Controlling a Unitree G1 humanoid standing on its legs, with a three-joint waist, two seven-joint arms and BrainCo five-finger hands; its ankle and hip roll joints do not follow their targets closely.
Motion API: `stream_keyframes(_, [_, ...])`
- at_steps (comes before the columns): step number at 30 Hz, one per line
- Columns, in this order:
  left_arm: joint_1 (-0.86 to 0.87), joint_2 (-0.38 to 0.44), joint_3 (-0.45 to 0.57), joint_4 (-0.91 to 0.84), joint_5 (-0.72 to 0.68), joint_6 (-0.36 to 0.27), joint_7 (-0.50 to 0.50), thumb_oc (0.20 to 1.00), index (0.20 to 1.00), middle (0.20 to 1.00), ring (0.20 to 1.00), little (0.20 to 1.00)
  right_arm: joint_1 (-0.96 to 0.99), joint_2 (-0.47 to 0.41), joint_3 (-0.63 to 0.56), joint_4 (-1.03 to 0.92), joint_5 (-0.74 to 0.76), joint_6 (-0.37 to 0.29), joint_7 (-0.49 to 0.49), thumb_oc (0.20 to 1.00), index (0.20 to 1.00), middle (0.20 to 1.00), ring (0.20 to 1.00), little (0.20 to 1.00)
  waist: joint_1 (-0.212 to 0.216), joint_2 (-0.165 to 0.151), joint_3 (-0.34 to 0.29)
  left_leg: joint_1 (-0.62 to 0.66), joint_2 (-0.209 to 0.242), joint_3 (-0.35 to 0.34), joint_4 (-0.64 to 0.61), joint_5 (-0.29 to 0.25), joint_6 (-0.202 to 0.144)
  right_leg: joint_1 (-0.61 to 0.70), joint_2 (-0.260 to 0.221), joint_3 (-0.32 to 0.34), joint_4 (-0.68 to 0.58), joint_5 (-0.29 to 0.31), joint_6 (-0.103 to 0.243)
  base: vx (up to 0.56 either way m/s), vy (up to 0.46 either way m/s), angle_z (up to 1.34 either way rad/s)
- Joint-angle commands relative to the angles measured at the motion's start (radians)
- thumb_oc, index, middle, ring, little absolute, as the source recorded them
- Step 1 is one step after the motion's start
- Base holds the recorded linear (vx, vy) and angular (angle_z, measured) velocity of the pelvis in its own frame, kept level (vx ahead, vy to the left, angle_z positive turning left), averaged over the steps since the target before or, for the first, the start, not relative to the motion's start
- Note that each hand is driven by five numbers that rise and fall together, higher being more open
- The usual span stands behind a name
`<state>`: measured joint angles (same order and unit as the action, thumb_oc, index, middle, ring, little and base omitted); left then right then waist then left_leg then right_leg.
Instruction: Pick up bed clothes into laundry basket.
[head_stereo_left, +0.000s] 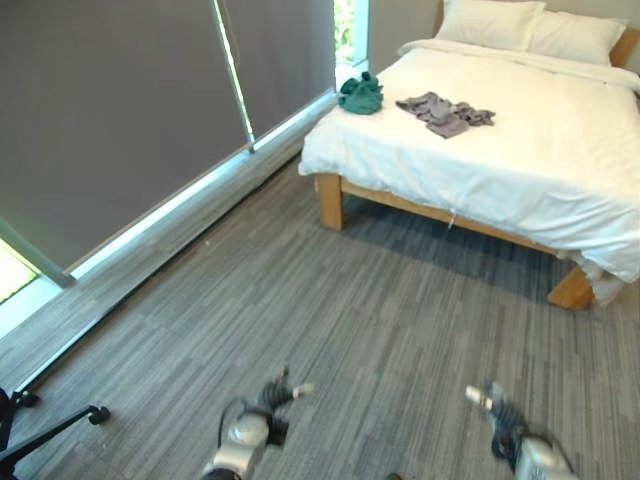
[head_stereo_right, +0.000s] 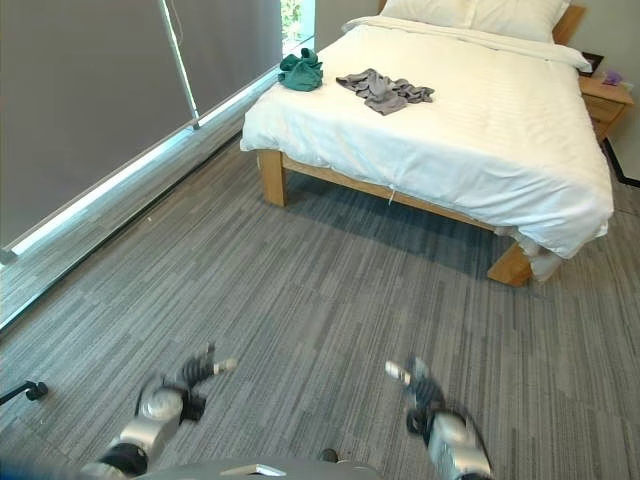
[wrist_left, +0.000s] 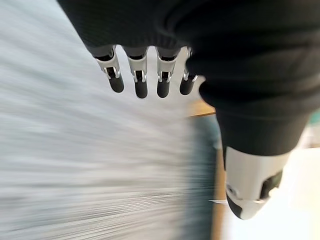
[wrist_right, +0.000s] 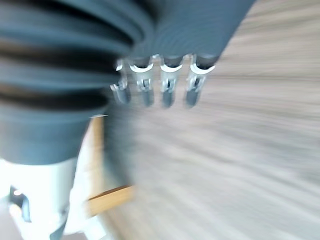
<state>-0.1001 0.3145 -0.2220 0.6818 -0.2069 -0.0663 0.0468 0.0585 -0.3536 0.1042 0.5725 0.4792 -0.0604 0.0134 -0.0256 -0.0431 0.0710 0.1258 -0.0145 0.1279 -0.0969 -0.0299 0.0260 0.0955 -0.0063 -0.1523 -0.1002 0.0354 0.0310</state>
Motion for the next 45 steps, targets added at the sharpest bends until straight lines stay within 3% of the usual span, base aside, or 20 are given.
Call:
stream_keyframes(1, [-0.057, 0.022, -0.011, -0.035, -0.064, -0.025, 0.029, 1.0, 1.0, 1.0, 1.0, 1.0, -0.006, -0.04, -0.04, -0.054, -0.026, -0.027, -0.028, 1.0, 1.0, 1.0, 1.0, 1.0, 0.005, 0.009, -0.02, -0.023, 0.052, -0.063, 0.01, 0.027, -0.091, -0.004, -0.122, 0.032, 0.028, 0.011, 0.127, 0.0, 0.0, 0.0])
stream_keyframes(3, [-0.046, 0.032, -0.003, -0.09, -0.068, -0.027, 0.03, 1.0, 1.0, 1.0, 1.0, 1.0, 0.005, -0.041, -0.051, -0.098, -0.036, -0.032, -0.034, 1.0, 1.0, 1.0, 1.0, 1.0, 0.006, 0.01, -0.019, -0.023, 0.051, -0.065, 0.01, 0.026, -0.09, -0.003, -0.124, 0.031, 0.028, 0.011, 0.128, 0.0, 0.0, 0.0])
stream_keyframes(4, [-0.017, 0.05, 0.037, -0.248, -0.062, -0.041, 0.041, 1.0, 1.0, 1.0, 1.0, 1.0, 0.028, -0.036, -0.083, -0.265, -0.091, -0.05, -0.041, 1.0, 1.0, 1.0, 1.0, 1.0, 0.01, 0.01, -0.016, -0.025, 0.049, -0.067, 0.01, 0.024, -0.087, -0.003, -0.128, 0.028, 0.027, 0.011, 0.129, 0.0, 0.0, 0.0])
stream_keyframes(9, [0.009, 0.037, 0.071, -0.34, -0.053, -0.068, 0.065, 1.0, 1.0, 1.0, 1.0, 1.0, 0.052, -0.009, -0.086, -0.331, -0.179, -0.076, -0.064, 1.0, 1.0, 1.0, 1.0, 1.0, 0.012, 0.006, -0.012, -0.027, 0.049, -0.066, 0.01, 0.021, -0.085, -0.004, -0.13, 0.03, 0.024, 0.008, 0.13, 0.0, 0.0, 0.0])
stream_keyframes(18, [0.105, -0.04, 0.107, -0.331, -0.16, -0.076, 0.104, 1.0, 1.0, 1.0, 1.0, 1.0, 0.111, 0.041, -0.035, -0.332, -0.2, -0.067, -0.069, 1.0, 1.0, 1.0, 1.0, 1.0, 0.016, -0.002, 0.013, -0.039, 0.044, -0.06, 0.01, 0.02, -0.077, -0.017, -0.137, 0.039, 0.026, 0.011, 0.134, 0.01, 0.007, -0.01])
stream_keyframes(27, [0.076, 0.017, 0.148, -0.384, -0.116, -0.088, 0.138, 1.0, 1.0, 1.0, 1.0, 1.0, 0.05, 0.014, -0.052, -0.343, -0.197, -0.092, -0.096, 1.0, 1.0, 1.0, 1.0, 1.0, 0.02, -0.003, 0.039, -0.066, 0.03, -0.046, 0.01, 0.013, -0.063, -0.067, -0.151, 0.057, 0.076, 0.004, 0.146, 0.03, 0.042, -0.07])
stream_keyframes(31, [0.043, 0.024, 0.151, -0.396, -0.134, -0.093, 0.156, 1.0, 1.0, 1.0, 1.0, 1.0, 0.019, 0.006, -0.049, -0.348, -0.196, -0.094, -0.102, 1.0, 1.0, 1.0, 1.0, 1.0, 0.019, 0.009, 0.069, -0.065, 0.019, -0.042, 0.01, 0.0, -0.042, -0.147, -0.168, 0.071, 0.235, 0.004, 0.164, 0.05, 0.103, -0.1])
stream_keyframes(34, [0.046, 0.026, 0.145, -0.407, -0.131, -0.085, 0.15, 1.0, 1.0, 1.0, 1.0, 1.0, 0.026, 0.018, -0.05, -0.355, -0.179, -0.095, -0.101, 1.0, 1.0, 1.0, 1.0, 1.0, 0.007, 0.028, 0.109, -0.043, 0.009, -0.058, 0.015, -0.012, -0.011, -0.259, -0.181, 0.082, 0.518, 0.114, 0.169, 0.1, 0.191, -0.08])
stream_keyframes(35, [0.053, 0.03, 0.149, -0.409, -0.119, -0.075, 0.146, 1.0, 1.0, 1.0, 1.0, 1.0, 0.031, 0.028, -0.048, -0.355, -0.179, -0.09, -0.098, 1.0, 1.0, 1.0, 1.0, 1.0, -0.007, 0.056, 0.138, -0.01, 0.019, -0.055, 0.011, -0.03, 0.002, -0.361, -0.196, 0.061, 0.666, 0.152, 0.177, 0.14, 0.18, 0.07])
stream_keyframes(37, [0.061, 0.029, 0.156, -0.407, -0.111, -0.074, 0.145, 1.0, 1.0, 1.0, 1.0, 1.0, 0.035, 0.031, -0.049, -0.354, -0.18, -0.088, -0.094, 1.0, 1.0, 1.0, 1.0, 1.0, -0.013, 0.063, 0.144, 0.009, 0.024, -0.053, 0.012, -0.039, -0.001, -0.406, -0.211, 0.041, 0.684, 0.134, 0.178, 0.27, 0.087, 0.05])
stream_keyframes(40, [0.082, 0.029, 0.183, -0.404, -0.115, -0.078, 0.137, 1.0, 1.0, 1.0, 1.0, 1.0, 0.077, 0.042, -0.067, -0.351, -0.157, -0.083, -0.07, 1.0, 1.0, 1.0, 1.0, 1.0, -0.06, 0.055, 0.137, 0.097, 0.026, -0.075, 0.01, -0.072, -0.033, -0.463, -0.171, 0.018, 0.47, 0.077, 0.16, 0.59, -0.08, 0.0])
stream_keyframes(41, [0.081, 0.03, 0.193, -0.387, -0.107, -0.075, 0.129, 1.0, 1.0, 1.0, 1.0, 1.0, 0.111, 0.046, -0.081, -0.342, -0.144, -0.086, -0.061, 1.0, 1.0, 1.0, 1.0, 1.0, -0.101, 0.045, 0.13, 0.154, 0.039, -0.107, 0.01, -0.096, -0.059, -0.485, -0.135, 0.022, 0.25, 0.105, 0.167, 0.62, -0.155, 0.06])
stream_keyframes(44, [0.073, 0.033, 0.198, -0.376, -0.079, -0.073, 0.118, 1.0, 1.0, 1.0, 1.0, 1.0, 0.134, 0.042, -0.09, -0.34, -0.153, -0.081, -0.055, 1.0, 1.0, 1.0, 1.0, 1.0, -0.134, 0.052, 0.12, 0.204, 0.066, -0.134, 0.01, -0.119, -0.081, -0.509, -0.107, 0.013, 0.093, 0.166, 0.185, 0.54, -0.15, 0.45])
stream_keyframes(45, [0.069, 0.032, 0.2, -0.376, -0.064, -0.072, 0.121, 1.0, 1.0, 1.0, 1.0, 1.0, 0.133, 0.04, -0.094, -0.34, -0.156, -0.078, -0.055, 1.0, 1.0, 1.0, 1.0, 1.0, -0.143, 0.061, 0.114, 0.231, 0.077, -0.144, 0.01, -0.127, -0.088, -0.52, -0.104, -0.022, 0.058, 0.192, 0.193, 0.57, -0.157, 0.6])
